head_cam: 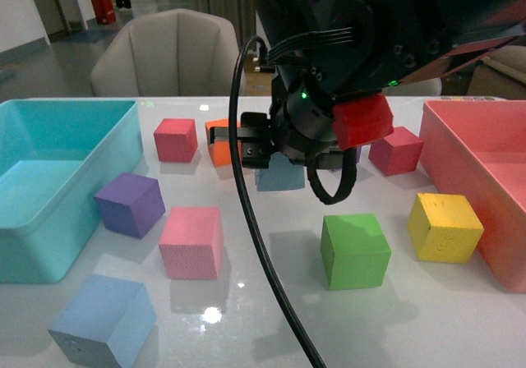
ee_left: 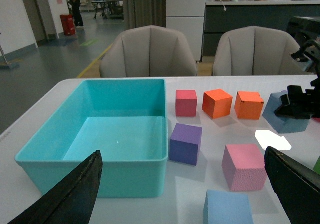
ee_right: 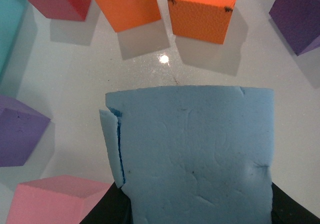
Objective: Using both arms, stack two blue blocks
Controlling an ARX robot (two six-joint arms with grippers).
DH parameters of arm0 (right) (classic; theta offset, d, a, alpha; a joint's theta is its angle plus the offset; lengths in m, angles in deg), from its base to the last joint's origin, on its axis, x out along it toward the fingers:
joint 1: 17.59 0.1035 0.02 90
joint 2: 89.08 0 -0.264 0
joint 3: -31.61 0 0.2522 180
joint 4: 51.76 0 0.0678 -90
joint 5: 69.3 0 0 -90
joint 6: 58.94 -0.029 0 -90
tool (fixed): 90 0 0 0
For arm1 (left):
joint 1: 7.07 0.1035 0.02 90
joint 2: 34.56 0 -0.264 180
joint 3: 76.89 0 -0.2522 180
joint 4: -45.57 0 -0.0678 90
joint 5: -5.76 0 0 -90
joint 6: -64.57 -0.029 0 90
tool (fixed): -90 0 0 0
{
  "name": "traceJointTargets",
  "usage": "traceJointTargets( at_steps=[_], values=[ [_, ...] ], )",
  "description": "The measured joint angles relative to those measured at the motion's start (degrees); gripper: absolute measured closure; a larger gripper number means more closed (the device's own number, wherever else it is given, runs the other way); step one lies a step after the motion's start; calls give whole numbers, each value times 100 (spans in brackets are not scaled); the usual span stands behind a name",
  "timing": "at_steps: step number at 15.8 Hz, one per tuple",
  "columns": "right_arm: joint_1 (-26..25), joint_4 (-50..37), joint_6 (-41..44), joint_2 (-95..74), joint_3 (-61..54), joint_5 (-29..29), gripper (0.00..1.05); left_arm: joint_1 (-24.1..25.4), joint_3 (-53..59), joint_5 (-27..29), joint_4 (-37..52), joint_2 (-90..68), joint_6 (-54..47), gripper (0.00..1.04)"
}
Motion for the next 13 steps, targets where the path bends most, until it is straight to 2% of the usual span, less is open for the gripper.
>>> traceJointTargets(
  at_steps=[4, 8, 13],
  values=[
    [-9, 557, -461, -656, 721, 11, 63, 0, 0, 0, 0, -2, 0, 7],
    [-46, 713, -911, -927, 979, 63, 63, 0, 0, 2, 0, -2, 0, 7],
    [-52, 833, -981, -1145, 1209, 214, 63, 0, 0, 0, 0, 0, 0, 7]
  ],
)
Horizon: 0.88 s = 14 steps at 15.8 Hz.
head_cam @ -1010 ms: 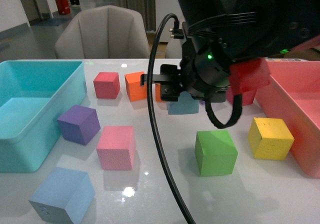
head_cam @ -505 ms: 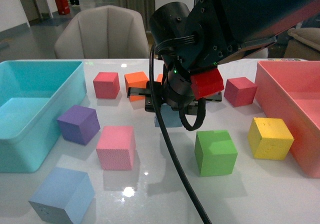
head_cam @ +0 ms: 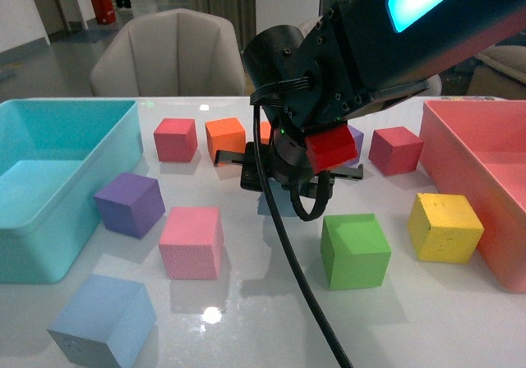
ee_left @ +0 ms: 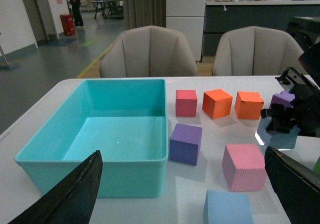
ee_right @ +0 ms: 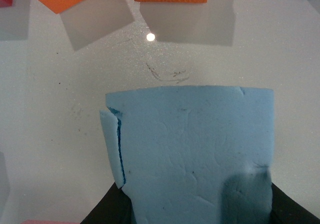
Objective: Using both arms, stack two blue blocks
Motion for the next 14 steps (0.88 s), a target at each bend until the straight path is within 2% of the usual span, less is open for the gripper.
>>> traceJointTargets(
  at_steps=[9, 10, 11, 14],
  values=[
    [-26, 205, -87, -267, 249, 0, 63, 0, 0, 2, 0, 0, 0, 7],
    [-24, 192, -94, -267, 249, -26, 29, 0, 0, 0, 0, 0, 0, 7],
    [-20, 131, -94, -267, 247, -26, 5, 0, 0, 0, 0, 0, 0, 7],
    [-31, 46, -92, 188, 92, -96, 6, 0, 0, 0, 0, 0, 0, 7]
  ],
)
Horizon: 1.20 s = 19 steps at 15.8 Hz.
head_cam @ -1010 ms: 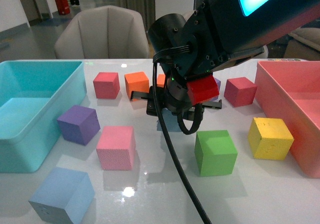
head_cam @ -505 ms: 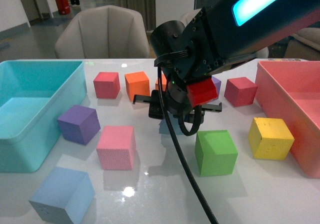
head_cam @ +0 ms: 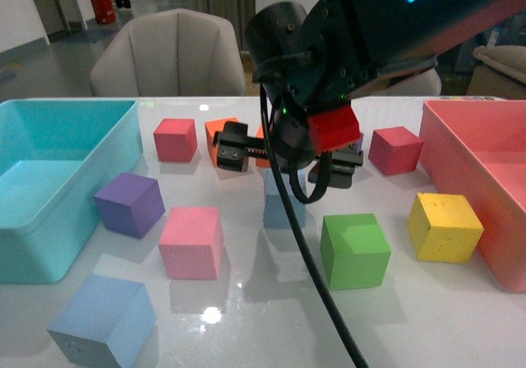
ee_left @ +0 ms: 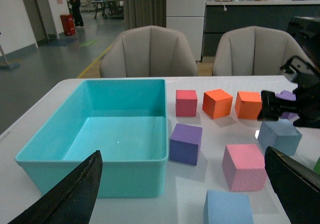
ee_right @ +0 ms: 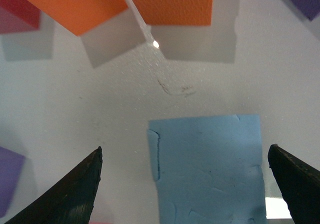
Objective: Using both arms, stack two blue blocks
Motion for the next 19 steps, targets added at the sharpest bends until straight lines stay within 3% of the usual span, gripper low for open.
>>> traceJointTargets(
  at_steps=[4, 7, 19],
  values=[
    [-79, -474, 11, 922, -715, -48, 6, 0, 0, 2, 0, 0, 0, 7],
    [-315, -1740, 125, 2138, -2142, 568, 6, 0, 0, 2, 0, 0, 0, 7],
    [-671, -3320, 544, 4052, -4601, 1027, 6, 0, 0, 0, 0, -2, 0, 7]
  ],
)
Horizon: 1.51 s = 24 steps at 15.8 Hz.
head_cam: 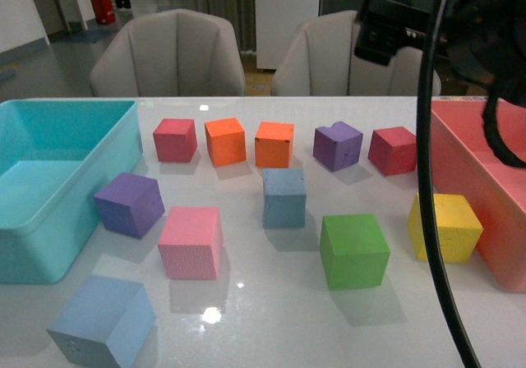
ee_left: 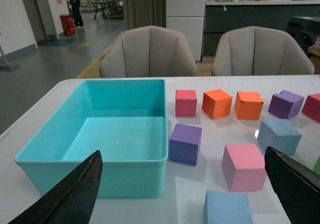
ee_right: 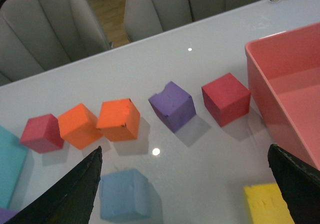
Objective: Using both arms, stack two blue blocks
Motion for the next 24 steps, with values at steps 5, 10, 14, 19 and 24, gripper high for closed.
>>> traceJointTargets(
  at_steps=[5, 10, 14, 19, 24],
  values=[
    [-647, -3292, 1895, 2070, -3289, -426, 43, 0, 0, 2, 2, 0, 0, 7],
    [-2033, -769, 2433, 6599, -5252, -1786, 103, 0, 0, 4, 2, 0, 0, 7],
    [-2024, -433, 2433, 7333, -5464, -1836, 103, 0, 0, 0, 2, 2, 0, 7],
    [-2024, 173, 2433, 8037, -5560, -1834, 103, 0, 0, 0, 2, 2, 0, 7],
    [-2024, 691, 2433, 8559, -5560, -1834, 103, 0, 0, 0, 2, 2, 0, 7]
  ],
)
